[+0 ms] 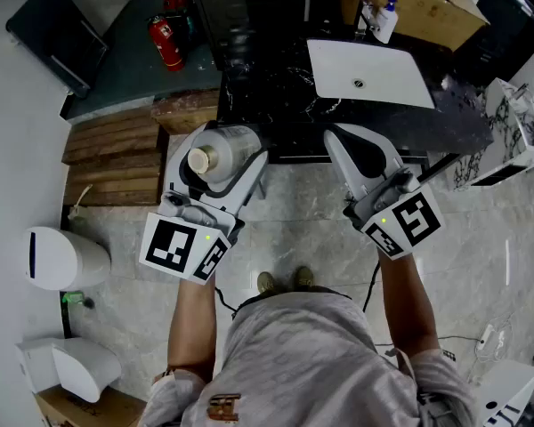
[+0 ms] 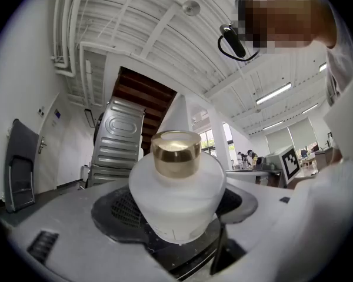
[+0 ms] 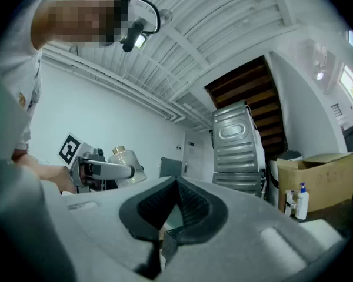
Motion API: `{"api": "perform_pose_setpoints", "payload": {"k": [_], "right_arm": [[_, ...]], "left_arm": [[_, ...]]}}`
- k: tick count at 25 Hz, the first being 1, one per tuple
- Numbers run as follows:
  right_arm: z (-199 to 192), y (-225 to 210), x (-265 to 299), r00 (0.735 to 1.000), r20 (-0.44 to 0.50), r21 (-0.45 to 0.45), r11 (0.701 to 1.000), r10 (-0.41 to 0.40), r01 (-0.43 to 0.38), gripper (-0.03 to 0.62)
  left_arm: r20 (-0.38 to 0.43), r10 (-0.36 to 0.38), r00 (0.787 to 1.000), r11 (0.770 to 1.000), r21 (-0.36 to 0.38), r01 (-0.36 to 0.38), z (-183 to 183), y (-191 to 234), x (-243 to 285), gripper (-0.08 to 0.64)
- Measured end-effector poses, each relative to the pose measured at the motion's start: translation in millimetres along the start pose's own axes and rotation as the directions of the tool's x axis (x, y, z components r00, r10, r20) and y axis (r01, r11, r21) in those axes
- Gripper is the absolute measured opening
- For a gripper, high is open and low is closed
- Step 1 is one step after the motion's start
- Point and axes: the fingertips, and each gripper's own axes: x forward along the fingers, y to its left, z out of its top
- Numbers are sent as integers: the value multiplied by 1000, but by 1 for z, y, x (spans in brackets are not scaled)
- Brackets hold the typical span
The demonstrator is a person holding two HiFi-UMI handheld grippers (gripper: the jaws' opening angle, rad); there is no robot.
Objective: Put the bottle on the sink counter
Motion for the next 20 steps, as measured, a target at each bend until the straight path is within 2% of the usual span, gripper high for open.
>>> {"api": "perform_pose_setpoints", "payload": {"k": [10,20], "right_arm": [[1,-15,-9,1000,19,8,1000,17,-17,0],[-4,-53,-18,997,47,25,997,68,-69,0]], "left_arm": [[3,33,999,999,15,-33,1,-2,13,328],[-16,74,997,995,61,-73,-1,-15,47,328]]}}
